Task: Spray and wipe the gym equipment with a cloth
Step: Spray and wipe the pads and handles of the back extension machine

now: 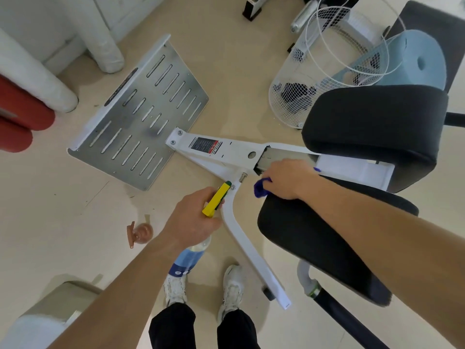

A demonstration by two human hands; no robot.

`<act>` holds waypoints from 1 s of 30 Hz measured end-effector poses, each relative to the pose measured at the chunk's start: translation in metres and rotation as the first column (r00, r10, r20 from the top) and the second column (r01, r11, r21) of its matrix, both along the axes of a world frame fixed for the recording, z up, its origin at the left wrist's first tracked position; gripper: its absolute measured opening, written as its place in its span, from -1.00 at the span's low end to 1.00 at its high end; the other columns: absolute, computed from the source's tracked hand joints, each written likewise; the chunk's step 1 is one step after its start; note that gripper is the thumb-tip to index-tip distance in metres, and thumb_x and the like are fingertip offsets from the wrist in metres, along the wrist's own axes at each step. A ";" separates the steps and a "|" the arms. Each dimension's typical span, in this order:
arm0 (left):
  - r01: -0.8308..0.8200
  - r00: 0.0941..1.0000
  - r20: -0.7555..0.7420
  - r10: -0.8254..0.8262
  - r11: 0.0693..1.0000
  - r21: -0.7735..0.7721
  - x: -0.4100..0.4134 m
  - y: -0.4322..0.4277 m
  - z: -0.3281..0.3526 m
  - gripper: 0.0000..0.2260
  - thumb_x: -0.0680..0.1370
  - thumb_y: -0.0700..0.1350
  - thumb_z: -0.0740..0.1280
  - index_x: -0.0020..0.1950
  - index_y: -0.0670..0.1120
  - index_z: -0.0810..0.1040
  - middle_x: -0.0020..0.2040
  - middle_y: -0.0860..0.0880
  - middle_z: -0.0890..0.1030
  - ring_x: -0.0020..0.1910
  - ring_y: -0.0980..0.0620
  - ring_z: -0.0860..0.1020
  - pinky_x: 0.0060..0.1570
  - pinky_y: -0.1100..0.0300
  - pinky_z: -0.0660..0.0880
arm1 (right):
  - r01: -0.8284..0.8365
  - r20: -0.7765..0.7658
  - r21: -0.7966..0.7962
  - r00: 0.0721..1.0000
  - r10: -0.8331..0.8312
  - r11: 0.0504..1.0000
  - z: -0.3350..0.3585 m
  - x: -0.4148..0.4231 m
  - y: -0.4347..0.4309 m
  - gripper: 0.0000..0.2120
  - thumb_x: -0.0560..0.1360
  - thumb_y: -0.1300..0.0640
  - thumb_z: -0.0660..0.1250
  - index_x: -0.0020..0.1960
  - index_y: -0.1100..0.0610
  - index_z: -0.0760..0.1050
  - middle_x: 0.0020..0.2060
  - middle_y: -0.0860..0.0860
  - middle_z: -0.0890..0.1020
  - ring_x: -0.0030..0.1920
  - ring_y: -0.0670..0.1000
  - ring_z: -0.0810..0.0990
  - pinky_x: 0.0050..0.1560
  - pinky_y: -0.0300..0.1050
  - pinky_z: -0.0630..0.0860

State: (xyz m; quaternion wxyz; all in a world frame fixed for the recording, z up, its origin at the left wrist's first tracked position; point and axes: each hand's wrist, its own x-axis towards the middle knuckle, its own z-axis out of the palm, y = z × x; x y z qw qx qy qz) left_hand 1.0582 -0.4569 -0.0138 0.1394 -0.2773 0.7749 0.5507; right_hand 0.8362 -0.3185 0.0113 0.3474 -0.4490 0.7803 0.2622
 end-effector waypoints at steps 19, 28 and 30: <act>-0.085 0.996 -0.007 0.085 0.996 -0.019 0.006 0.029 0.025 -0.73 0.36 -0.28 0.41 -0.08 0.07 0.55 -0.18 0.10 0.63 -0.34 0.14 0.46 -0.25 0.19 0.39 | -0.750 0.080 0.069 0.661 0.746 0.658 0.063 0.125 0.094 -0.81 0.52 0.13 0.39 0.11 0.14 0.63 0.33 0.16 0.46 0.44 0.32 0.24 0.46 0.34 0.15; -0.095 0.995 -0.023 0.094 0.992 -0.079 0.001 0.033 0.033 -0.75 0.35 -0.23 0.41 -0.09 0.09 0.55 -0.15 0.11 0.65 -0.19 0.05 0.56 -0.17 0.16 0.49 | -0.407 -0.076 0.095 0.907 0.414 0.908 0.007 0.127 0.009 -0.75 0.62 0.04 0.21 0.23 0.04 0.56 0.23 0.09 0.52 0.30 0.21 0.39 0.32 0.23 0.25; -0.075 0.997 -0.022 0.073 0.993 -0.094 0.001 0.032 0.033 -0.72 0.32 -0.23 0.40 -0.09 0.10 0.55 -0.15 0.14 0.64 -0.20 0.08 0.55 -0.18 0.19 0.47 | -0.252 -0.103 0.030 0.962 0.254 0.967 0.000 0.120 0.001 -0.77 0.63 0.03 0.20 0.20 0.02 0.56 0.21 0.06 0.52 0.26 0.17 0.42 0.22 0.13 0.32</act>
